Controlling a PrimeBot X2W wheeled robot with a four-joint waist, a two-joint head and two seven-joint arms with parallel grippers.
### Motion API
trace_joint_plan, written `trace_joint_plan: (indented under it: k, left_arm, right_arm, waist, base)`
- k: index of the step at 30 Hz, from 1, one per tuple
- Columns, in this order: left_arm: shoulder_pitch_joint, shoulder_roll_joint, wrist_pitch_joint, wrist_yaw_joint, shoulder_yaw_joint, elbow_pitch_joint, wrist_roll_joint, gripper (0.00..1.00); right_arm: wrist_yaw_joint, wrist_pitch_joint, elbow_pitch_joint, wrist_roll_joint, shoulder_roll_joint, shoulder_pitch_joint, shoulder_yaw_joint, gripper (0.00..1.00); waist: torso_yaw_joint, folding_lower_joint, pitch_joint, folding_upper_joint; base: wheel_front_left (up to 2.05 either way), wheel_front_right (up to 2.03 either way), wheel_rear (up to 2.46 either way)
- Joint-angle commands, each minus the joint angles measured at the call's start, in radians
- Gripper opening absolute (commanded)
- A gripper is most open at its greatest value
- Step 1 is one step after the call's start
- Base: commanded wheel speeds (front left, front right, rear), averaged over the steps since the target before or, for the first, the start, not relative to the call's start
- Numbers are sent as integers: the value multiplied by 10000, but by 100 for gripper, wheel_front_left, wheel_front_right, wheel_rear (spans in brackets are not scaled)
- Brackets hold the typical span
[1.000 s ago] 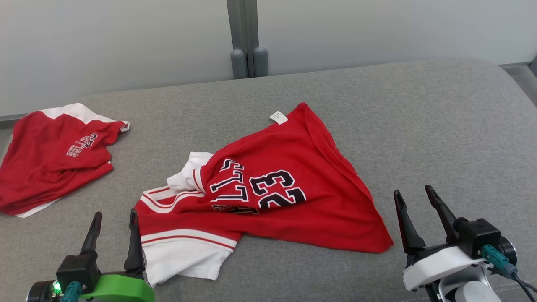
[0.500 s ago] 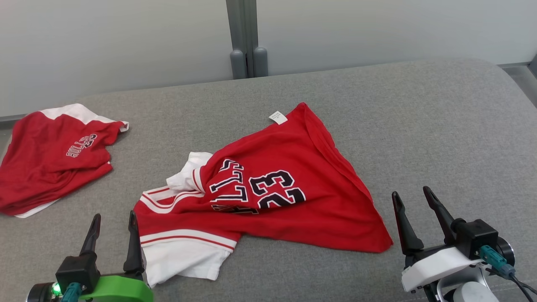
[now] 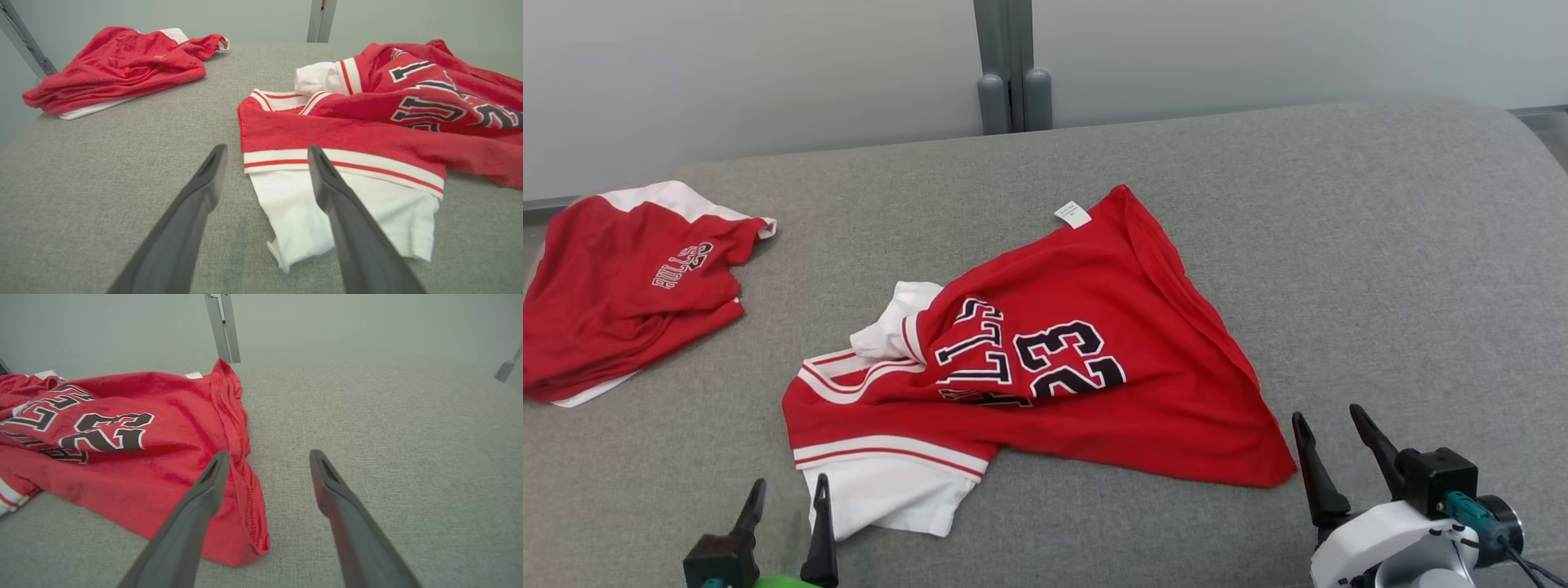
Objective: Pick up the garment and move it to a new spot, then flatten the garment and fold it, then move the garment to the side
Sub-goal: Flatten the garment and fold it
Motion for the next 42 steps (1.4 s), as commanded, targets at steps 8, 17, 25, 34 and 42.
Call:
trace_joint_plan:
  k: [8,17,25,34,42]
  left_arm:
    - [-462,-7,9,-108,-323,1556,-286,100]
    - [-1110,-19,13,-207,-727,2830,-406,100]
    - [-1610,-54,35,-293,-1486,3540,-1086,2]
    - [-1675,-22,10,-294,-1575,2488,-1814,0]
    - [-2521,248,4,-298,-1588,846,-2585,0]
  right_arm:
    - [-15,-29,1620,184,40,-552,131,100]
    - [-15,-29,2869,452,156,-1156,610,100]
    - [-8,0,3673,1164,340,-1354,1245,0]
    - [-8,-16,2462,1577,242,-1545,1229,0]
    - [-10,-18,840,2135,-8,-2446,1459,0]
  waist:
    - [69,0,428,0]
    - [109,0,681,0]
    - [230,0,787,0]
    - [187,0,931,0]
    - [1,0,1311,0]
  base:
    - [0,0,0]
    - [0,0,0]
    - [0,0,0]
    - [0,0,0]
    - [0,0,0]
